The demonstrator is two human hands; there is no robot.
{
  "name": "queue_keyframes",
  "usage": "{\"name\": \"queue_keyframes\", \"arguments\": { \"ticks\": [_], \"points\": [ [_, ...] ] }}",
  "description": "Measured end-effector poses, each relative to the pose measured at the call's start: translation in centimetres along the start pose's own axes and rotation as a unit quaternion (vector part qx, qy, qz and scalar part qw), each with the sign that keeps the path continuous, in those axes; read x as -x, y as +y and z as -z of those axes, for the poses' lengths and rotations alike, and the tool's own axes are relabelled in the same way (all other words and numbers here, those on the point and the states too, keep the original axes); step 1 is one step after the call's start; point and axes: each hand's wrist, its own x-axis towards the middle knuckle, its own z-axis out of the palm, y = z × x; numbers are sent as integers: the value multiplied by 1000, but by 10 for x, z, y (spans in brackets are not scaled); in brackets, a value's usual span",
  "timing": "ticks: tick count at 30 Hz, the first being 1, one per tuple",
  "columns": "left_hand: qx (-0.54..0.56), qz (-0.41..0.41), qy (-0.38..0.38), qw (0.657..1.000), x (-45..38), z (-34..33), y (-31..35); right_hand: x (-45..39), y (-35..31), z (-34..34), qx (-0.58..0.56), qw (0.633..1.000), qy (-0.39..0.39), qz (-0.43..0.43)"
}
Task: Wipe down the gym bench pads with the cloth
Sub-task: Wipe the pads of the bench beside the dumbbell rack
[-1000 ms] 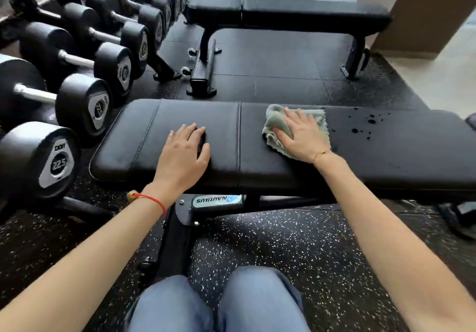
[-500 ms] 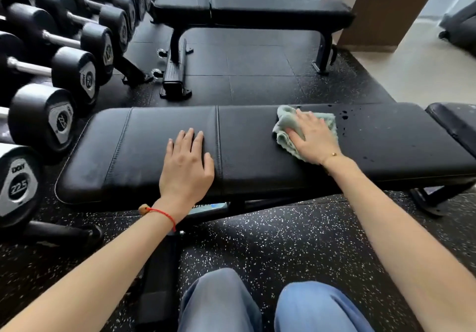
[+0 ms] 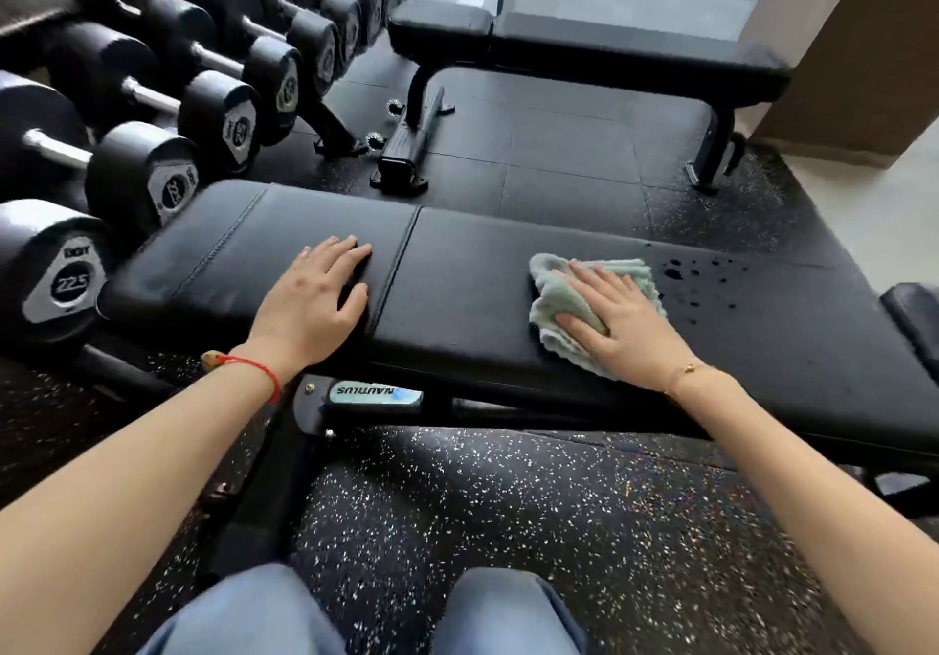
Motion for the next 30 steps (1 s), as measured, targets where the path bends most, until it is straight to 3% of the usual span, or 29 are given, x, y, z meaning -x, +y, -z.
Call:
{"name": "queue_keyframes", "arguments": {
  "ticks": [4,8,12,16,22,27,30],
  "points": [
    [7,60,-37,998,-6,1,17,-72,1,-4,57,997,-13,-41],
    [21,99,-7,995,-6,-7,33,-69,-25,-12,41,998,-37,43],
    [3,92,4,996,-4,-12,25,20,-27,-11,20,982,-29,184],
    [-7,83,27,996,-5,-16,25,45,-17,-19,79,977,41,192],
    [-19,70,27,997,-4,-17,22,-24,-102,-63,90,965,51,239],
    [-11,82,33,996,-4,-16,20,29,-47,-42,111,961,112,227],
    [-10,89,42,995,-4,-17,23,49,-15,-29,120,966,111,199]
  ]
}}
